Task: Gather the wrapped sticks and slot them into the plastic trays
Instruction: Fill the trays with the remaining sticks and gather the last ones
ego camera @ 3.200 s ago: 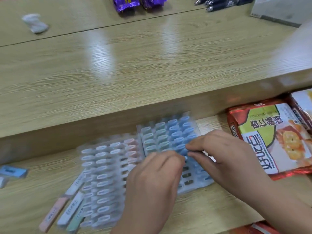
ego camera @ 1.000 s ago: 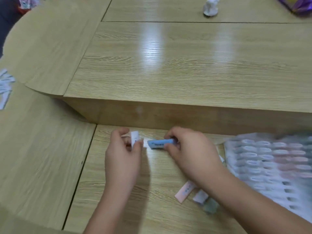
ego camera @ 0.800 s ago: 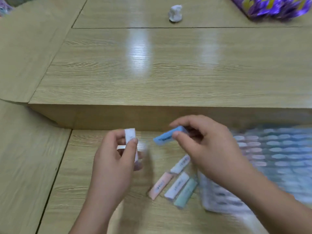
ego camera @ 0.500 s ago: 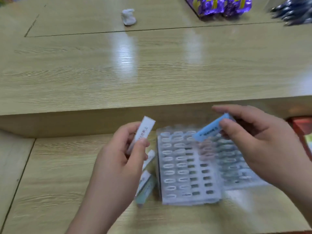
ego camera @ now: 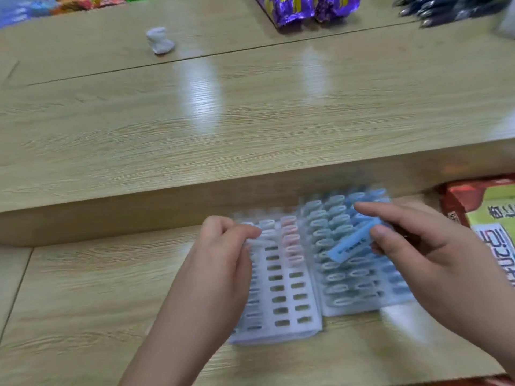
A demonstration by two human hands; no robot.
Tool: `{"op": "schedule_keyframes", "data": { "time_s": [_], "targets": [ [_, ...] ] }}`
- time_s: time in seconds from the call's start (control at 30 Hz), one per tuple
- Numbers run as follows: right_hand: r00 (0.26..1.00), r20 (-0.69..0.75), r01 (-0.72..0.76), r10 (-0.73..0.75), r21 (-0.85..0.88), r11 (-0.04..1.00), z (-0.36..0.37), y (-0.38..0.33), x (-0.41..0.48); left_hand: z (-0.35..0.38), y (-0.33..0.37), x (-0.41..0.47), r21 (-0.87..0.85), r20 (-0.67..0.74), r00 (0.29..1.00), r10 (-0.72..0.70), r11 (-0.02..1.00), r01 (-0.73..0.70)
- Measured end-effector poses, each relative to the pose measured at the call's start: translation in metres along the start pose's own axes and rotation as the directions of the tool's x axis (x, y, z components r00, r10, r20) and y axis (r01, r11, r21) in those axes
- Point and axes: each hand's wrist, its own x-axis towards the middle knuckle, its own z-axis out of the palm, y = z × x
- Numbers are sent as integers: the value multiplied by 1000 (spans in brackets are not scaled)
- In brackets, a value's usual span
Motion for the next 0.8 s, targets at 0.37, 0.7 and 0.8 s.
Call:
{"op": "schedule_keyframes", "data": {
  "time_s": [0.37,0.7,0.8],
  "targets": [
    [996,-85,24,-21,42,999,-9,14,2,17,3,13,228,-83,988,130,968,-108],
    [983,-183,0,31,166,986,-18,53,-1,21,-14,17,239,-71,965,253,943,-230],
    [973,-229,7,21,117,993,-25,69,-6,26,-15,15,255,12,971,241,938,-236]
  ]
}}
